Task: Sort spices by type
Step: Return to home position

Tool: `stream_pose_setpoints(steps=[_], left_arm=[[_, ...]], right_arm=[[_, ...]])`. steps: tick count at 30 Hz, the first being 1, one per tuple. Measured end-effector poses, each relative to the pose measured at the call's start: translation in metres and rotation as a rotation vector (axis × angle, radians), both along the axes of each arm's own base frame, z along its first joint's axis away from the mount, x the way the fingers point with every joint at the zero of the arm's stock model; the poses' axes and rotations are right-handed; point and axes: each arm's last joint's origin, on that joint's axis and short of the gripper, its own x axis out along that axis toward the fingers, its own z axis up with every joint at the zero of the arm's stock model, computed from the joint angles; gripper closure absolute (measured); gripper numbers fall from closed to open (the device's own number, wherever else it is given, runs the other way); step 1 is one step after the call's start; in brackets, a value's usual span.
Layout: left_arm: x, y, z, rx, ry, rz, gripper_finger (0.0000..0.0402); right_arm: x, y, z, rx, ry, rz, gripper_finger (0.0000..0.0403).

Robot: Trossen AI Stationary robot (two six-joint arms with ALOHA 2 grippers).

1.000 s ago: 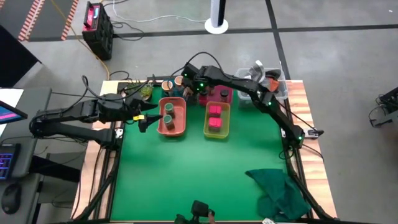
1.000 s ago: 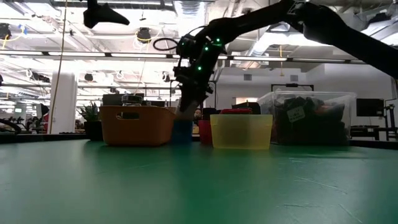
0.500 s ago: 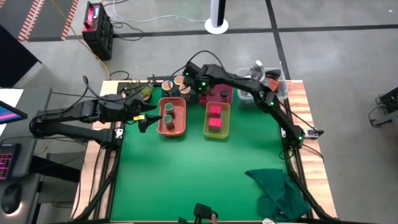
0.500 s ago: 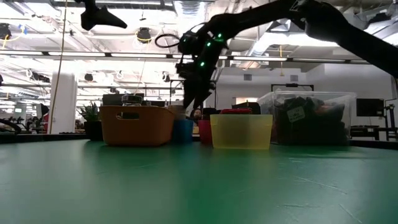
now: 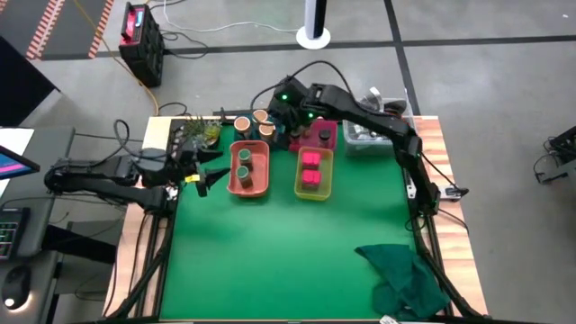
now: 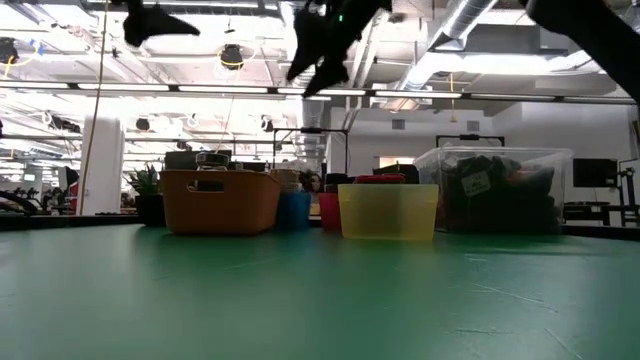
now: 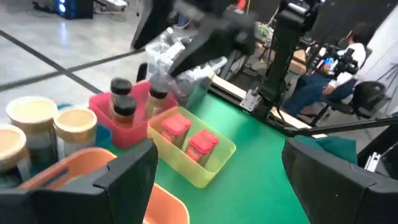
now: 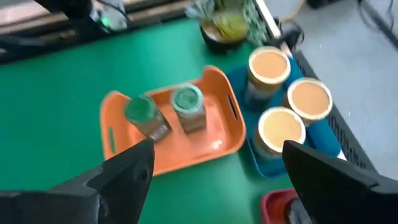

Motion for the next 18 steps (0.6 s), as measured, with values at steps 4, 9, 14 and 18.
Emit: stream_pose_setpoints(steps=[4, 9, 14, 18], left_arm=[[-0.004, 0.000, -0.017, -0.039, -0.034, 0.016, 0.0075], [-0.013, 0.002, -0.018, -0.011, -0.050, 0.080, 0.0075], [-0.020, 0.004, -0.015, 0.009, -0.068, 0.120, 0.0075], [-0.023, 0.005, -0.014, 0.021, -0.069, 0.145, 0.0075]], right_arm=[[-0.002, 0.021, 0.014, -0.041, -0.024, -0.014, 0.0024], [-0.001, 0.040, 0.020, -0.051, -0.033, -0.011, 0.0024], [-0.001, 0.046, -0.003, -0.011, 0.051, -0.024, 0.0025], [-0.019, 0.058, -0.018, 0.033, 0.106, -0.053, 0.0038]])
